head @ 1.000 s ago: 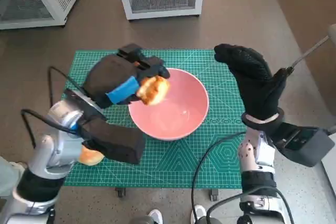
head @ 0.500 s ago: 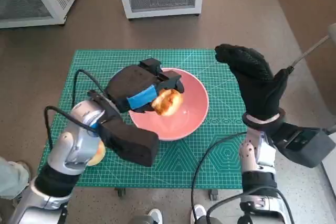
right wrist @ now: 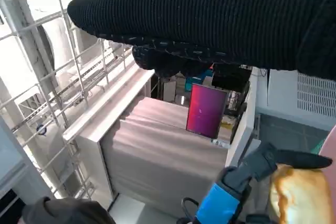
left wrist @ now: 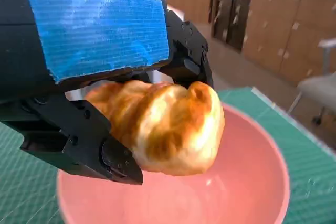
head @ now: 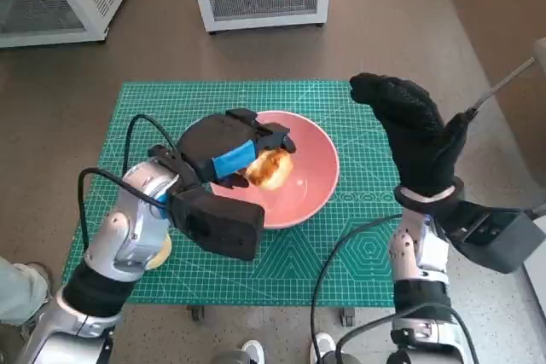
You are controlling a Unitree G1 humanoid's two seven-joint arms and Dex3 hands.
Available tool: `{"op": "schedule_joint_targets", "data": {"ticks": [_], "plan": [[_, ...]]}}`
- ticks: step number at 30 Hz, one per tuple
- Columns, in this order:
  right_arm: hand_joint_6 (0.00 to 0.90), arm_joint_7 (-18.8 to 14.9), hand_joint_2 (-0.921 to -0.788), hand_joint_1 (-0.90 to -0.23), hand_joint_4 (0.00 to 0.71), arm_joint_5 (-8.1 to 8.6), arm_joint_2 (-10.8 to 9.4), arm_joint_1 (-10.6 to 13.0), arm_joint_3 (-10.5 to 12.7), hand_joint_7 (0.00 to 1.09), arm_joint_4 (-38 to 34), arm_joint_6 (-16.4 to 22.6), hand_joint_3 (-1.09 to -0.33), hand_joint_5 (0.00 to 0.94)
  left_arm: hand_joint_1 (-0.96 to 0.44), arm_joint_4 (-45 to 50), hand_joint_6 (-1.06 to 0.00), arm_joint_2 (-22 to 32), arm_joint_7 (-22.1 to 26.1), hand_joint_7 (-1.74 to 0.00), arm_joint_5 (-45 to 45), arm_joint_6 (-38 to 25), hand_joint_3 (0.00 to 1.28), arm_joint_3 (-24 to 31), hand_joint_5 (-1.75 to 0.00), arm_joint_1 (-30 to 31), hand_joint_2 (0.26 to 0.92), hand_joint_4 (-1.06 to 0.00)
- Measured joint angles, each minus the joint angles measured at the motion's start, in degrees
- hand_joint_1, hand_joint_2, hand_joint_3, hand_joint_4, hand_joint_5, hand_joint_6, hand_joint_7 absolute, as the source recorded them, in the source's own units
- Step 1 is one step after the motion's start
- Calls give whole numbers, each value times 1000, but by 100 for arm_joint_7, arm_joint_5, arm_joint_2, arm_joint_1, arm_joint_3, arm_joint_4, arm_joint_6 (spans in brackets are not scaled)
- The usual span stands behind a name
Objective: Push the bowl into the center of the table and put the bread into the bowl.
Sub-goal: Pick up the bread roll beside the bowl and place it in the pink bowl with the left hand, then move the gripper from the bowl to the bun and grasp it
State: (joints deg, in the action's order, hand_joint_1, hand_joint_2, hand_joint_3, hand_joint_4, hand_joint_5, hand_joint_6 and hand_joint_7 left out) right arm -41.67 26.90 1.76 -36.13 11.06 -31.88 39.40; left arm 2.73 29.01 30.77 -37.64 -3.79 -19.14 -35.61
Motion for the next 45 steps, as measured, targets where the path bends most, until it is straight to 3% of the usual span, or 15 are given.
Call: {"op": "schedule_joint_targets", "data": {"ticks": [9, 17, 29, 36, 39, 45], "plan": [[335, 1, -921, -605, 209, -4, -16, 10, -6, 11, 0, 0, -655, 0, -87, 308, -262, 109, 227, -6, -13, -114, 10, 80, -1, 32, 741, -99], [335, 4, -921, -604, 211, -10, -37, 55, -17, 11, 20, 0, -655, 1, -73, 864, -256, 290, 267, -1, 59, -412, 6, 531, 0, 328, 741, -74], [336, 37, -921, -603, 212, -18, -75, 159, -64, 12, 170, -19, -655, 1, -42, 2316, -237, 937, 936, 0, 1309, -902, 2, 2088, 0, 1269, 739, -43], [335, 66, -921, -604, 211, -23, -91, 177, -103, 12, 214, -38, -655, 1, -36, 2541, -234, 1177, 1007, 0, 1557, -1075, 2, 2398, 0, 1494, 740, -41], [334, 67, -921, -609, 209, -26, -202, 163, -161, 11, 246, -53, -654, 0, -10, 2985, -233, 1331, 1297, 0, 1763, -1338, 3, 2952, 0, 2030, 743, -41], [334, 95, -921, -614, 208, -16, -132, 236, -110, 11, 246, -79, -653, 0, 15, 3681, -235, 1719, 1785, -1, 1937, -1857, 3, 3904, -3, 3000, 742, -47]]}}
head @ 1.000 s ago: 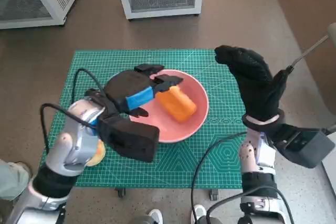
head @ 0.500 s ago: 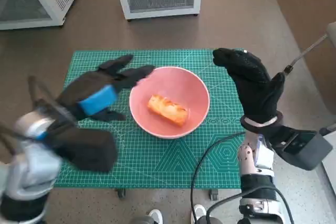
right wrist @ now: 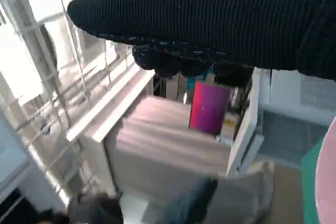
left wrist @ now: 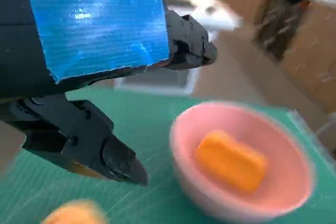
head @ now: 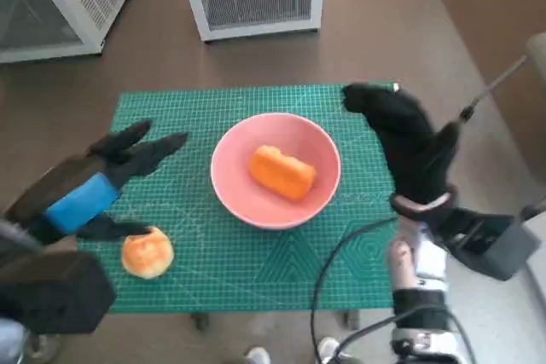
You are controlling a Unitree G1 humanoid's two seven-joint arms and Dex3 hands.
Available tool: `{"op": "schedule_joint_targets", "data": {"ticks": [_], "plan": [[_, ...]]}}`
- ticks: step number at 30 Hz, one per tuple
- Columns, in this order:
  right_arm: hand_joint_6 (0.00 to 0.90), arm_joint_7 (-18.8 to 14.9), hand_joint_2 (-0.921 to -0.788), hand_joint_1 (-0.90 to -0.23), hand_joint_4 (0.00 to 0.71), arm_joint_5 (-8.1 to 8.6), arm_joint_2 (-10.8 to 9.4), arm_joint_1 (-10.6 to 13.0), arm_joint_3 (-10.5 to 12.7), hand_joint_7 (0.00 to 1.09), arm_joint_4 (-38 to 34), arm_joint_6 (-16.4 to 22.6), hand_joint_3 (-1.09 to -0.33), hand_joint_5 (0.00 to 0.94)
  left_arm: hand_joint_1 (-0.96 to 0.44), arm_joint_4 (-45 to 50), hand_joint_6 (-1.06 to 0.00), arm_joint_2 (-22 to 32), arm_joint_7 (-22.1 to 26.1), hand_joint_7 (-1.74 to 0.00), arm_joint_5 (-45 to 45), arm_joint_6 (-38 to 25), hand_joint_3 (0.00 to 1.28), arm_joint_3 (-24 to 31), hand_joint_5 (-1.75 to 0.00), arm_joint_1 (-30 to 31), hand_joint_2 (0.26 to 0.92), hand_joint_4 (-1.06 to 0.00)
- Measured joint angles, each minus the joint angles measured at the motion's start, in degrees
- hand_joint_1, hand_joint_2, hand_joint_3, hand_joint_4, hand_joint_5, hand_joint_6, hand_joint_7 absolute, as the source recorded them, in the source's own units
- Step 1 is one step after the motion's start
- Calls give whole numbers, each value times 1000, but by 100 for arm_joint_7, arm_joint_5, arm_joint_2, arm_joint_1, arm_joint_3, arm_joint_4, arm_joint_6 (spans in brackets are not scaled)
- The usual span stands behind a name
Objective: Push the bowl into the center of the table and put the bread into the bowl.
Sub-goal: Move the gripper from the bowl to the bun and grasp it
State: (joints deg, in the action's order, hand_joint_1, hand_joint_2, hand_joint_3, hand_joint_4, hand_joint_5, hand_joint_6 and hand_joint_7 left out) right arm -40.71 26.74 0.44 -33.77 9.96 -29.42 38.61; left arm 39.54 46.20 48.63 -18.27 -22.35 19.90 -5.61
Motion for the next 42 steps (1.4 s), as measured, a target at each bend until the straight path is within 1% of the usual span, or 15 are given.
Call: {"op": "schedule_joint_targets", "data": {"ticks": [4, 9, 13, 21, 28, 35, 42], "plan": [[334, 0, -921, -615, 209, 1, 12, -3, -3, 11, -5, -18, -651, 0, 15, 259, -237, 153, 157, -2, 50, -184, 1, 264, -5, 460, 739, -56], [335, -8, -921, -613, 210, 3, -91, -6, -58, 12, -29, -50, -649, 1, 17, 447, -240, 253, 312, -3, 152, -297, 0, 346, -9, 862, 738, -71], [335, -14, -921, -612, 211, 9, -86, -7, -52, 12, -59, -68, -648, 1, 26, 478, -241, 321, 377, -3, 254, -413, 1, 349, -8, 1045, 740, -79], [336, -46, -921, -612, 211, 27, -60, -10, -17, 13, -99, -73, -648, 1, 37, 556, -240, 408, 393, -2, 282, -715, 2, 283, -4, 1206, 743, -82], [336, -97, -921, -611, 212, 35, -56, -46, 0, 13, -152, -73, -648, 1, 33, 611, -241, 463, 314, -1, 251, -863, 2, 21, -2, 1283, 744, -84], [336, -149, -921, -610, 212, 36, -47, -86, 19, 13, -195, -73, -648, 1, -2, 567, -243, 476, 54, -1, 41, -886, 2, -398, -1, 1291, 744, -83], [337, -194, -921, -612, 213, 46, -38, -98, 41, 14, -223, -78, -646, 1, -47, 260, -248, 477, -249, -3, -212, -853, 2, -929, -1, 1238, 746, -85]]}}
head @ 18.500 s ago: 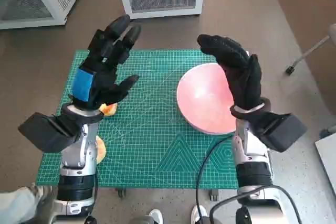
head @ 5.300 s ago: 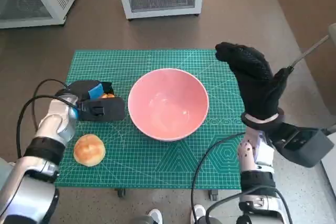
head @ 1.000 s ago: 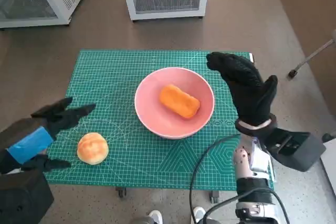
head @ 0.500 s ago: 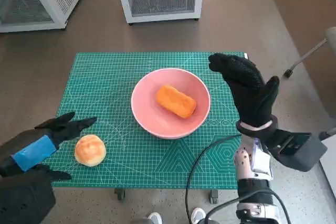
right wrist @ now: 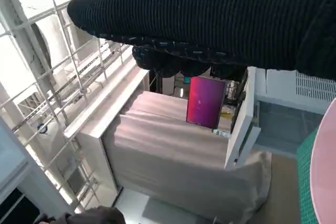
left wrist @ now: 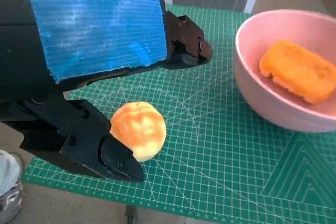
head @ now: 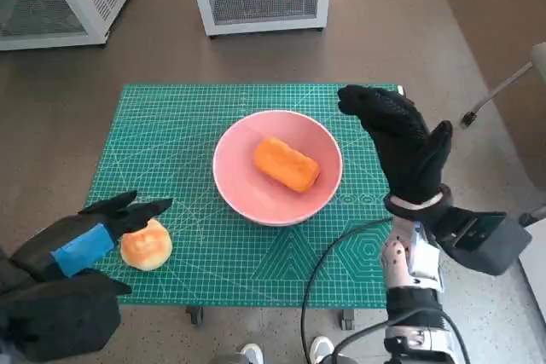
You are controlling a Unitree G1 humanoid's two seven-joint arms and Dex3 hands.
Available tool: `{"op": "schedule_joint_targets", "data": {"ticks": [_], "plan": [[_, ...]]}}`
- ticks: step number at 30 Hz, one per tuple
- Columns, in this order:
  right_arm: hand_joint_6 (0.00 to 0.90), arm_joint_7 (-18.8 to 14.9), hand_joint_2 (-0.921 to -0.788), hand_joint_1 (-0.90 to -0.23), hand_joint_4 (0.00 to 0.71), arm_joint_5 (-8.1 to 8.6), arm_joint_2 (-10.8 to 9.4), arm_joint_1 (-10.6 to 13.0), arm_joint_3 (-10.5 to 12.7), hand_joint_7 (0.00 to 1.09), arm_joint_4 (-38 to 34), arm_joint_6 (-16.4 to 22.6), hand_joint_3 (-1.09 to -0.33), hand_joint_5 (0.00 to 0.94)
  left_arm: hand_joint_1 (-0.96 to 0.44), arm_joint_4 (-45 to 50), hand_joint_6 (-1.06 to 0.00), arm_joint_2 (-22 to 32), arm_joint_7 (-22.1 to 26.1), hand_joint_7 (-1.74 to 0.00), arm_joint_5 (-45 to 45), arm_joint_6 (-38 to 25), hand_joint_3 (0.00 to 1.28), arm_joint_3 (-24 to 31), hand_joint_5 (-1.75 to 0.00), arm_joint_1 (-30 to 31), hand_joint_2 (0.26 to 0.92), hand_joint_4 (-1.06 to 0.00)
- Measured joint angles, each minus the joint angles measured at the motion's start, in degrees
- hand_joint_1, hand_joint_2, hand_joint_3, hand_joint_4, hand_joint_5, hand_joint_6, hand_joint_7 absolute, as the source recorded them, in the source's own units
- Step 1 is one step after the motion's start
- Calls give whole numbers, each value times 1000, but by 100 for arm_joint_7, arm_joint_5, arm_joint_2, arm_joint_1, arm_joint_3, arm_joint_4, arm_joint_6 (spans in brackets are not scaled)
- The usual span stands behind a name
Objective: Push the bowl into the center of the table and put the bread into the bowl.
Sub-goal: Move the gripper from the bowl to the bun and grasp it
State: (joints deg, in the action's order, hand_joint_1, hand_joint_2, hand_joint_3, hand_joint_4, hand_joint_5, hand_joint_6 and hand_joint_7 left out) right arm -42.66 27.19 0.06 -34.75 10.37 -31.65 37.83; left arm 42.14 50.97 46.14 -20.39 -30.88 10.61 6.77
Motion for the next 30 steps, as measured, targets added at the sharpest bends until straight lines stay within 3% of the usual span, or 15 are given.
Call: {"op": "schedule_joint_targets", "data": {"ticks": [20, 30], "plan": [[336, -96, -921, -614, 213, 71, 143, -11, 73, 13, 44, -138, -651, 1, -95, -1156, -289, -246, -1036, -10, -931, 569, 2, -1245, -8, -487, 752, -129], [337, -94, -921, -614, 215, 68, 172, -9, 66, 14, 99, -180, -652, 1, -29, -1778, -316, -457, -1320, -12, -1460, 650, 6, -1659, -4, -652, 763, -139]]}}
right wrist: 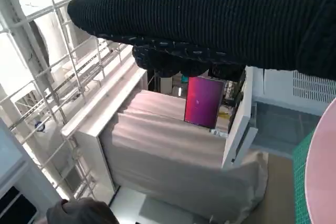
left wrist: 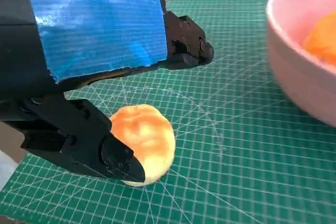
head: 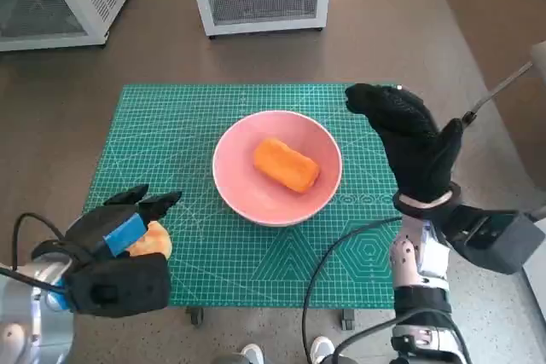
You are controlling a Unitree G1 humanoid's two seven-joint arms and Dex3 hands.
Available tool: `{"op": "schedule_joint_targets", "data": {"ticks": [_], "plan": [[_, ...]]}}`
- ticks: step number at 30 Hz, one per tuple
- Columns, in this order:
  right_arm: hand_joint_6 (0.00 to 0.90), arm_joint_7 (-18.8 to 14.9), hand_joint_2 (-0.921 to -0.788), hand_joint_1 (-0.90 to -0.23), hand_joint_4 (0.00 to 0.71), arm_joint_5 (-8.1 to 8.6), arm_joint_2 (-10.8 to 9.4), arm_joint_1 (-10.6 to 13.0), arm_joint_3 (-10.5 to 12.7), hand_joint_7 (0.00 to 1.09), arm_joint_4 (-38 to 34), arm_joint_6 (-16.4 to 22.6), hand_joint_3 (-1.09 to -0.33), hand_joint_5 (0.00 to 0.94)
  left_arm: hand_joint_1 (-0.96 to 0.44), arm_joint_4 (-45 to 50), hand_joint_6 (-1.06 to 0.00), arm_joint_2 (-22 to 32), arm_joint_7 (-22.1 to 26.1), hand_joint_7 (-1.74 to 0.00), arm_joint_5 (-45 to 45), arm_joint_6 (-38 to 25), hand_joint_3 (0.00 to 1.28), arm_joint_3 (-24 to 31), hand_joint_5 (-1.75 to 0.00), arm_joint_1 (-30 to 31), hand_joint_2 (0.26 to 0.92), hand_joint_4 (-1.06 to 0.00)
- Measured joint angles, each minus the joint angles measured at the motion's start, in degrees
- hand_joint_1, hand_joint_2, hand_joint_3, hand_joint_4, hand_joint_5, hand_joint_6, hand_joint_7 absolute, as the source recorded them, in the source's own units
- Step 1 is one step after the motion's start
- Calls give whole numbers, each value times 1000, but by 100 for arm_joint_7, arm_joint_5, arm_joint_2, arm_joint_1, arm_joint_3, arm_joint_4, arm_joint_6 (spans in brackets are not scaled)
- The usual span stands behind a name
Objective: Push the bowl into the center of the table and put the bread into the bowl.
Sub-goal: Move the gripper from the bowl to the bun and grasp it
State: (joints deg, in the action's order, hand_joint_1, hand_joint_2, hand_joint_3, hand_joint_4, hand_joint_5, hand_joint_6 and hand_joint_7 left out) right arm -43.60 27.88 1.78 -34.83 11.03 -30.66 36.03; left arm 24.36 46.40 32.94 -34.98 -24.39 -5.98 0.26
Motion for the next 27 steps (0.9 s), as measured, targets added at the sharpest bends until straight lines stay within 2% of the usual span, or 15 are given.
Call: {"op": "schedule_joint_targets", "data": {"ticks": [3, 8, 17, 18, 19, 21, 24, 27], "plan": [[336, 5, -921, -615, 215, -4, 9, 4, -2, 14, 43, -19, -652, 1, 4, -168, -338, -83, 0, -18, -132, -97, 7, -106, -7, -64, 767, -152], [336, 33, -921, -616, 215, -10, 12, 11, -6, 14, 105, -52, -651, 1, 61, -381, -436, -229, 16, -30, -303, -312, 12, -264, -22, -160, 779, -266], [336, 51, -921, -611, 215, -36, 13, 28, -12, 14, 140, -59, -651, 1, 111, -742, -744, -327, 79, -104, -569, -569, 41, -544, -111, -379, 850, -670], [337, 51, -921, -609, 215, -42, 13, 31, -12, 14, 140, -59, -651, 1, 72, -772, -677, -329, 88, -510, -580, -577, 65, -558, -498, -389, 876, -667], [337, 51, -921, -608, 215, -44, 14, 33, -11, 14, 141, -59, -650, 1, 47, -791, -622, -329, 92, -783, -589, -579, 92, -566, -760, -399, 892, -653], [337, 51, -921, -607, 215, -49, 15, 39, -10, 14, 142, -59, -650, 1, 25, -821, -583, -328, 100, -998, -605, -577, 103, -569, -983, -424, 906, -659], [337, 51, -921, -606, 215, -52, 15, 40, -11, 14, 142, -59, -650, 1, 10, -847, -587, -316, 105, -1104, -607, -544, 94, -567, -1147, -457, 915, -673], [337, 51, -921, -606, 215, -54, 15, 40, -12, 14, 142, -59, -650, 1, 5, -847, -609, -291, 117, -1117, -608, -497, 80, -558, -1200, -465, 919, -682]]}}
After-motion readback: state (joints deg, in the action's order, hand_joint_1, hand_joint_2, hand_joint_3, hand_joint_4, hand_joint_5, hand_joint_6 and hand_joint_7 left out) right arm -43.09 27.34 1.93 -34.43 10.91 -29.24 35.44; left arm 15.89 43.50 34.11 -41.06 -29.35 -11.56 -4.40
